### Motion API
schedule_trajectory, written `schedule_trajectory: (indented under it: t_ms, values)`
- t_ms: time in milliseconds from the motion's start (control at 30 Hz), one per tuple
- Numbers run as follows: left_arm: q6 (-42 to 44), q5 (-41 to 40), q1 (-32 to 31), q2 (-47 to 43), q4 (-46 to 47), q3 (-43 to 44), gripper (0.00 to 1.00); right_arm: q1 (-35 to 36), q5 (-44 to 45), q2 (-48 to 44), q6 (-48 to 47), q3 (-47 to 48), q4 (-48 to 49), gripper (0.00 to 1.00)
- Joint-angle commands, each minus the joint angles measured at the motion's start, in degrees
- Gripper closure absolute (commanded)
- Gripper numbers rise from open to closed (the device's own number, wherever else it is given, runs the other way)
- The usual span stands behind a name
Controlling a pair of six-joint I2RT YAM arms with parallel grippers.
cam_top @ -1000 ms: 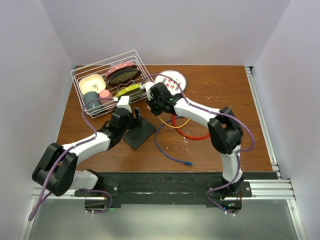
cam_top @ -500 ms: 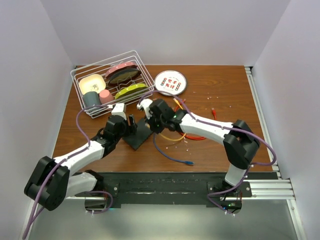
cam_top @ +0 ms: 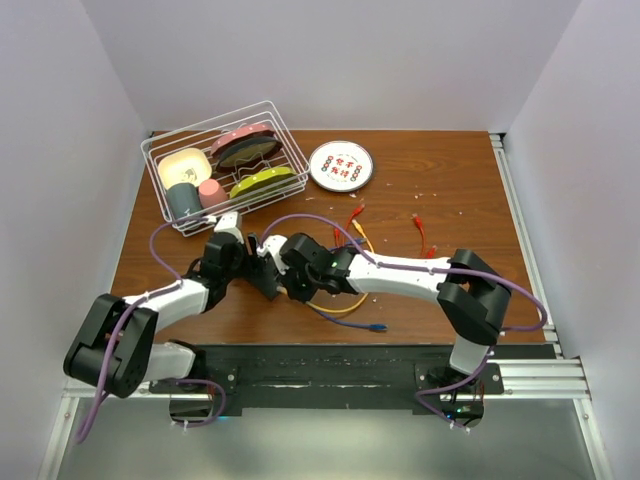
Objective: Insert the plug into the switch port
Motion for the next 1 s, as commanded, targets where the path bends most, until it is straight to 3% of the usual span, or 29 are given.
schedule_trajectory:
  t_ms: [0,267,633,967]
  values:
    - [-0.60,4.13,0.57,2.02,6.33,-0.09,0.28,1.35,-3.31,1.86,3.77,-2.47,4.63,1.00]
    - [-2.09,7.65,0.83,4.57,9.85,-0.01,0.30,3.55,-2.97,6.16,7.72,-6.26,10.26,1.00]
    - [-3.50,9.15,1.36,4.05,10.55,-0.71,0.33,3.55,6.24,7.05,17.13,-13.55,15.72,1.00]
    - [-4.29,9.76,2.06,4.05,10.55,-0.89,0.35,2.40,11.01,4.77,14.42,-15.58,12.82,1.00]
